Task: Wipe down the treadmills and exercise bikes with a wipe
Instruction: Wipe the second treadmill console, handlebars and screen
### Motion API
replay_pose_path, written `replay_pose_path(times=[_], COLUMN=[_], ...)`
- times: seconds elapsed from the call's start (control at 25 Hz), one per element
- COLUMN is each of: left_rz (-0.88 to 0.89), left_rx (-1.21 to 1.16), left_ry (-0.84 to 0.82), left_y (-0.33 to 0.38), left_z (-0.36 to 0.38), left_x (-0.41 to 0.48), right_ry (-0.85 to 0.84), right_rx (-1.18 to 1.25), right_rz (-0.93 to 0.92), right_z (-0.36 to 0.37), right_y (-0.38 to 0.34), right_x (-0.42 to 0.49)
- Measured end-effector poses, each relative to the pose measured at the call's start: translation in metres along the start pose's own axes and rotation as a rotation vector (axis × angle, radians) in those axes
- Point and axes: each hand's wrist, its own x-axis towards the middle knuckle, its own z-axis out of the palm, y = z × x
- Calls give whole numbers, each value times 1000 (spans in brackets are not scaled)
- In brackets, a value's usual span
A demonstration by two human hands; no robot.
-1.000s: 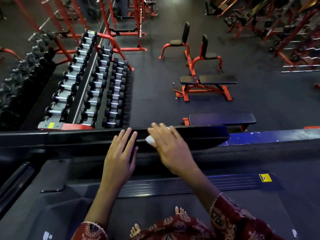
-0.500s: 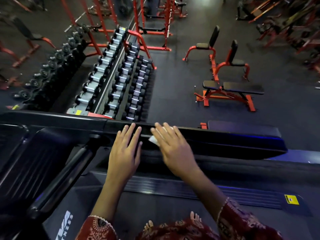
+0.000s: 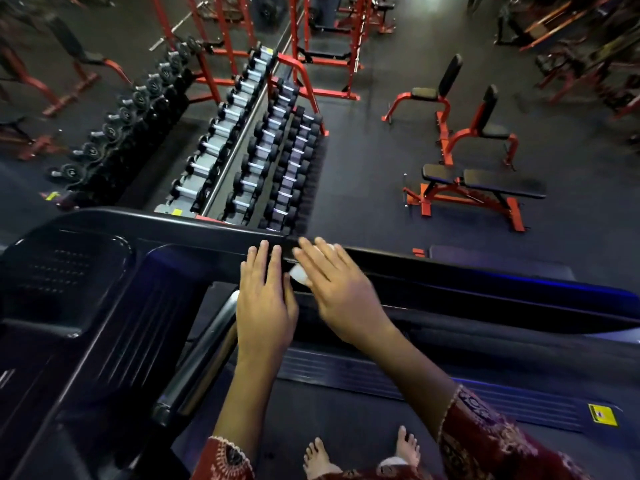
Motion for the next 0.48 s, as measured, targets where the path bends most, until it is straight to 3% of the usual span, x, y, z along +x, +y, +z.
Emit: replay_pose_path(times=[0.16,0.24,0.36,0.48], left_rz=[-19,-13,-8,54], left_rx=[-65,-87,-125,-72], left_ry=[-1,-10,-28,-15], left_y=[2,0,-1,3], left_z=[2,2,0,3], left_x=[1,1,-2,-7], right_ry=[19,-15,-112,3], right_rx=[-130,-63,-22,-94], right_rz=[245,307,139,29], right_z=[-6,-5,-2,-4], right_y=[13,0,-12,9], right_x=[-2,36,59,7])
